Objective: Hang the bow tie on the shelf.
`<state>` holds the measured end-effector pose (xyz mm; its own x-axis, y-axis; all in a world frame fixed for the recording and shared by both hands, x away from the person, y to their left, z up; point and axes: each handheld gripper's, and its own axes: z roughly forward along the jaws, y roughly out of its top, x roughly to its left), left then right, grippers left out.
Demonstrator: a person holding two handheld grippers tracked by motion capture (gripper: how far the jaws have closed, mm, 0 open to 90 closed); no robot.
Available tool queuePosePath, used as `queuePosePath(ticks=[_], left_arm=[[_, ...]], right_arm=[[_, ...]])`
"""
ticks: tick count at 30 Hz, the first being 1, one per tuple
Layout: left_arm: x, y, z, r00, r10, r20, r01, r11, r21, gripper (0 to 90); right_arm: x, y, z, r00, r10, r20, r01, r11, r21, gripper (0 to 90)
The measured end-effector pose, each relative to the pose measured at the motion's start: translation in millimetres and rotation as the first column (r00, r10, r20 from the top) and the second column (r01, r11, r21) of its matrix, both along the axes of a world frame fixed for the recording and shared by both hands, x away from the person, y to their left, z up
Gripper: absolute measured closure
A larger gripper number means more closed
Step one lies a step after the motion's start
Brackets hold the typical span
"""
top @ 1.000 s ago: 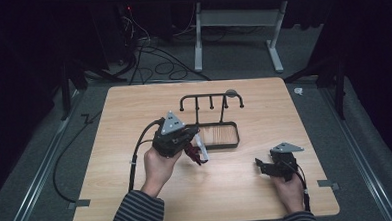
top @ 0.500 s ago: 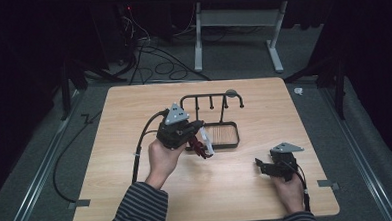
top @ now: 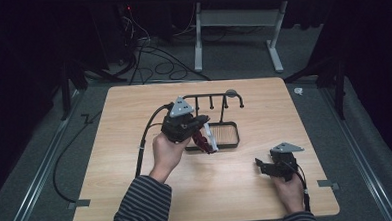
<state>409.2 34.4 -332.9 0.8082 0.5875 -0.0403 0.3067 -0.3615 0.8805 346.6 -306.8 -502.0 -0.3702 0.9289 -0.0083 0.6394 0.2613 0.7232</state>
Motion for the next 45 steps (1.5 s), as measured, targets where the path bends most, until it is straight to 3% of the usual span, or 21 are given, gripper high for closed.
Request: queuePosePath(ticks=[22,27,39,45], left_arm=[[22.0,-22.5,7.5,0.9998,-0.016,-0.014,0.016,0.9998,-0.012,89.3],[29.4,-23.6,11.1,0.9999,0.0,-0.013,0.0,0.9999,-0.011,89.3],[43.2,-25.4,3.6,0.9987,0.034,-0.039,-0.034,0.9994,-0.004,89.3],[47.9,-23.5,0.0,0.9947,0.093,-0.044,-0.092,0.9955,0.022,89.4]], right_arm=[[-0.1,-0.2,0.1,1.0,0.003,-0.001,-0.003,1.0,0.001,30.7],[-0.1,-0.1,0.0,1.0,0.002,0.0,-0.002,1.0,0.001,30.7],[-0.2,0.0,0.0,1.0,0.002,0.0,-0.002,1.0,0.001,30.7],[-0.2,0.1,0.0,1.0,0.001,-0.001,-0.001,1.0,0.001,30.7]])
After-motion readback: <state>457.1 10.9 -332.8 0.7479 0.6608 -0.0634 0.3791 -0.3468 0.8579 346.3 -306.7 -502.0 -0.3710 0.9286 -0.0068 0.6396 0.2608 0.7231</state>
